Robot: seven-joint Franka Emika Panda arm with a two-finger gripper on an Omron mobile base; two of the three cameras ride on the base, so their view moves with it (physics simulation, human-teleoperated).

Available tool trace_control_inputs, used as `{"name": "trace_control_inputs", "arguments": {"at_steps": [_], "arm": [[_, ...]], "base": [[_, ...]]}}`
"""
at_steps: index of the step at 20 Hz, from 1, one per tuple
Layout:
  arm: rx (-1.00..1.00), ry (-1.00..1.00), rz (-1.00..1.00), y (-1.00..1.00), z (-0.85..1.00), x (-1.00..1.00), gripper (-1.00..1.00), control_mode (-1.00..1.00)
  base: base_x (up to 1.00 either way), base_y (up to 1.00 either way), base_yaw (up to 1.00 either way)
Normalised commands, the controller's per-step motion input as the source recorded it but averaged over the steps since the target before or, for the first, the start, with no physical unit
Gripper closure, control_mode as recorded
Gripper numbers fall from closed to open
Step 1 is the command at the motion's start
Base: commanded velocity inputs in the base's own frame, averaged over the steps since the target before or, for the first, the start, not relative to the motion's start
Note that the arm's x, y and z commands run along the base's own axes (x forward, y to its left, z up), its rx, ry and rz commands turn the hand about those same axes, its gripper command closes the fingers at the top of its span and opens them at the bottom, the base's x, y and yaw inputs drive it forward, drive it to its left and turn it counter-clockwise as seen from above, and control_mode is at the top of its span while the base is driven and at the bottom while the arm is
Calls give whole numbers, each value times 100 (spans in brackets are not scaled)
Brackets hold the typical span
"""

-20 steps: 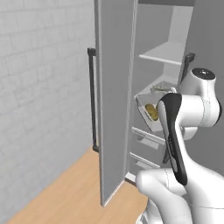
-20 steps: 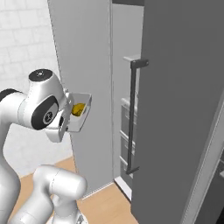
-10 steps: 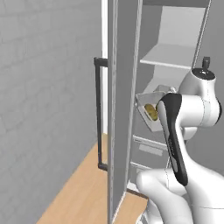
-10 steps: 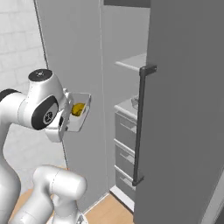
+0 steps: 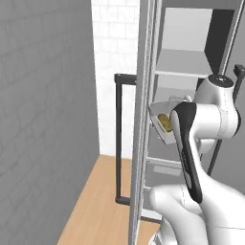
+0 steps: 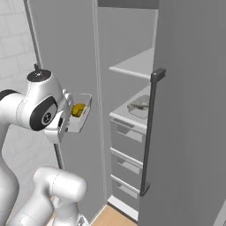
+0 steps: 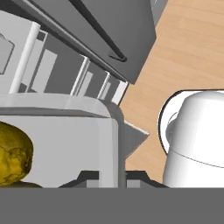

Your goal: Take the meat container that has the fish and place it on the second highest rack of the freezer. Then take the vegetable container that has the potato and lemon and place it on the highest rack of the freezer.

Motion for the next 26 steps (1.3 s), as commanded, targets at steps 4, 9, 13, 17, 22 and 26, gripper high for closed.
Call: {"name": "trace_control_inputs", "arguments": {"at_steps": [4,9,13,17,22,26], "arm": [[0,0,0,0,0,0,100,100],[0,0,0,0,0,0,100,100],[0,0,0,0,0,0,100,100],[0,0,0,0,0,0,100,100],[0,0,0,0,0,0,100,100],[0,0,0,0,0,0,100,100]], "base": [[10,-41,0],[10,-51,0],[34,-45,0],[56,-12,-1],[46,8,-15],[42,1,-12]]}}
